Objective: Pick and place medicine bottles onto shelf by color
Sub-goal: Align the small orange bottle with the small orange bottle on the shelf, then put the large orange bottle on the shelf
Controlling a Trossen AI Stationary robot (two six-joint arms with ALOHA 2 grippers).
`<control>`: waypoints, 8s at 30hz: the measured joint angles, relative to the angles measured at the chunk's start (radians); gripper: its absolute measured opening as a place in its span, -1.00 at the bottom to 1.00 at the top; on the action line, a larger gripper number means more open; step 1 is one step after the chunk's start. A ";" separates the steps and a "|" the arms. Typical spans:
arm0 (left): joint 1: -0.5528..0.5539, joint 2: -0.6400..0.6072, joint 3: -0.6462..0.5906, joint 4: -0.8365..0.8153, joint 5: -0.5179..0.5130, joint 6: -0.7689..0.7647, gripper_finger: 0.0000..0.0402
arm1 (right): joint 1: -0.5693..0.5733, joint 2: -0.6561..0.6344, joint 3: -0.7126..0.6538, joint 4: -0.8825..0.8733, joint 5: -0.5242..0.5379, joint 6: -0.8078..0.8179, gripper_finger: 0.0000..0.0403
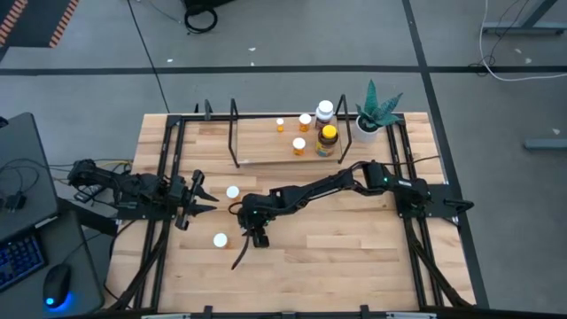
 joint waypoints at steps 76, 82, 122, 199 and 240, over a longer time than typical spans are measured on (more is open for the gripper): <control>0.000 0.000 0.000 0.001 0.000 0.000 -0.47 | -0.427 -0.393 -0.523 0.244 0.449 0.000 -0.42; 0.000 0.000 0.000 0.001 0.000 0.000 -0.47 | -0.442 -0.393 -0.523 0.225 0.446 0.018 -0.42; 0.000 0.000 0.000 0.001 0.000 0.000 -0.47 | -0.364 -0.804 -0.615 0.140 0.445 -0.064 0.19; 0.000 0.000 0.000 0.001 0.000 0.000 -0.47 | -0.247 -2.303 -1.790 0.548 0.150 0.057 -0.72; 0.067 0.158 0.133 -0.165 -0.336 -0.503 -0.54 | -0.248 -2.303 -1.790 0.557 0.210 0.150 -0.72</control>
